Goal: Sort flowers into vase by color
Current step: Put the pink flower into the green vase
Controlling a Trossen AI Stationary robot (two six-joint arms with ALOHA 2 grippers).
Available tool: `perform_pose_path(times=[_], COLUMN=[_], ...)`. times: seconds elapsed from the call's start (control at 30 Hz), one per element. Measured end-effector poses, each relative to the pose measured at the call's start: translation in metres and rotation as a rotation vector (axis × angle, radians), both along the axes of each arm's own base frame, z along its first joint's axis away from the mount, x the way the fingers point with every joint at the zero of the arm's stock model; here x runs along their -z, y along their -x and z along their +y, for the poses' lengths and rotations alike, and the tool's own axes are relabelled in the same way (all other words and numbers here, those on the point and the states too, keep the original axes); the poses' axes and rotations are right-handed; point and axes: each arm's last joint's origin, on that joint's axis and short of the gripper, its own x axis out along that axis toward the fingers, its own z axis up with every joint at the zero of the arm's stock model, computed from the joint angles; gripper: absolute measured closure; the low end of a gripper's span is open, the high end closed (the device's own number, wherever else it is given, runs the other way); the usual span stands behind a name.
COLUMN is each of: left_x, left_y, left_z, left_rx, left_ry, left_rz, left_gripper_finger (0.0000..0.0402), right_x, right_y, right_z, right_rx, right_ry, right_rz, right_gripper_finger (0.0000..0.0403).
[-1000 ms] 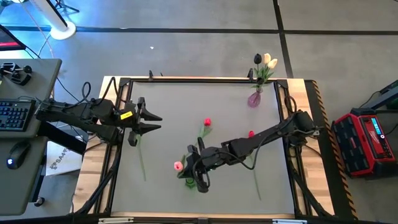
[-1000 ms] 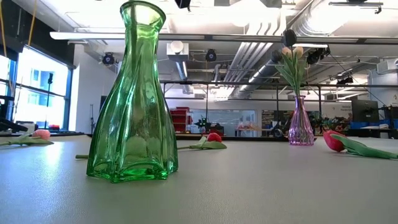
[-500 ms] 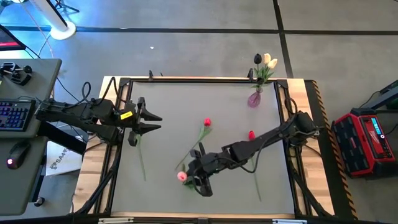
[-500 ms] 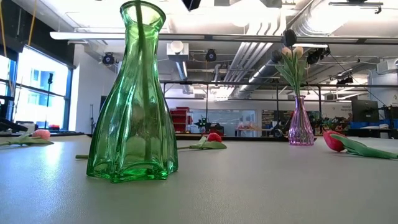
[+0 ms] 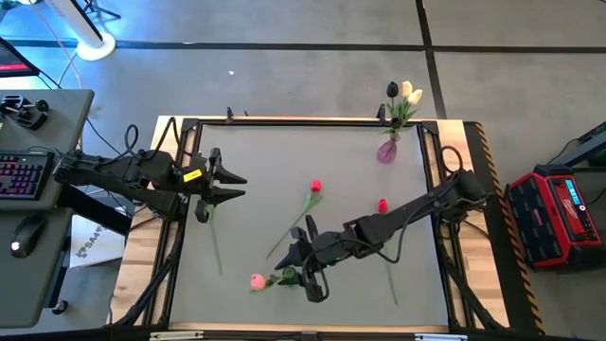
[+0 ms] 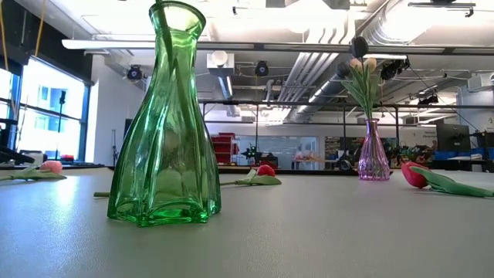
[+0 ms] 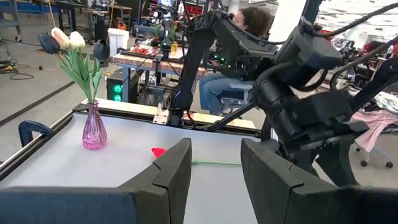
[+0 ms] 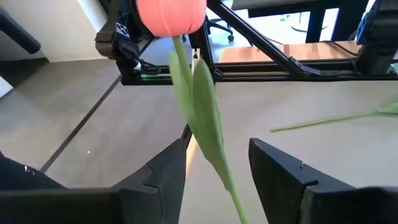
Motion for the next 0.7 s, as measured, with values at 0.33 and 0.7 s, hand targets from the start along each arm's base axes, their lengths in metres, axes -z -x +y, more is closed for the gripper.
perform_pose_path(times=[0.33,0.7], left_x=[0.000,0.000], left_y=[0.000,0.000], left_z=[0.000,0.000], left_rx=[0.000,0.000], left_ry=[0.000,0.000], left_rz=[0.000,0.000], left_gripper_finger=[0.0273,0.0273], right_x=[-0.030,-0.061], right_y=[0.009,0.007], right_z=[-0.005,-0.019], right_rx=[-0.001,0.156], right_ry=[0.028,0.023], right_rz=[-0.015,-0.071], right_gripper_finger=[0.0241,0.0241])
